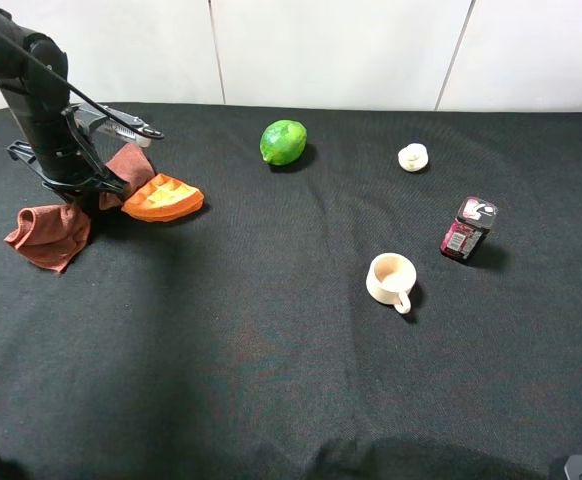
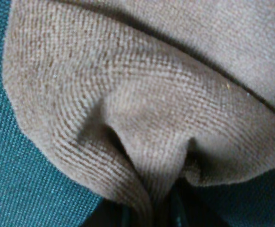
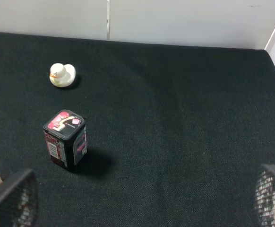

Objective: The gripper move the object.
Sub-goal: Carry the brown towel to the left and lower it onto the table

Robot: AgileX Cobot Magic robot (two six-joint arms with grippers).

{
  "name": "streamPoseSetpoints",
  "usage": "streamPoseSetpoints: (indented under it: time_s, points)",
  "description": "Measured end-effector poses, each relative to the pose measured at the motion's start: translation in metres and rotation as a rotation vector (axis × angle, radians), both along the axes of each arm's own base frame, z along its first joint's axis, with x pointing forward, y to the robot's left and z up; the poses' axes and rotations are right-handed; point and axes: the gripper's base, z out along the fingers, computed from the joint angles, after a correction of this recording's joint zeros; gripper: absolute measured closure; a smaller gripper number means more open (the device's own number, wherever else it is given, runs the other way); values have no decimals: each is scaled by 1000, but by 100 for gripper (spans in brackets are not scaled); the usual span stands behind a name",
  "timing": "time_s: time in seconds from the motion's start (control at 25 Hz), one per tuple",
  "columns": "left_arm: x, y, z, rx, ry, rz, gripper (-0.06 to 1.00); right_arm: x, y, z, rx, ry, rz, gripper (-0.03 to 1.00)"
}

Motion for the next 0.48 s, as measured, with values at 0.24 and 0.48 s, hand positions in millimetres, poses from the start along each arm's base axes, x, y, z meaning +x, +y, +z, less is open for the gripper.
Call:
streamPoseSetpoints:
  time_s: [0.24, 0.48]
  points:
    - [0, 0, 0, -1, -3, 0, 77, 0, 0, 0, 0, 0, 0, 27]
    - [0, 0, 0, 0, 1, 13, 77, 0, 0, 0, 0, 0, 0, 27]
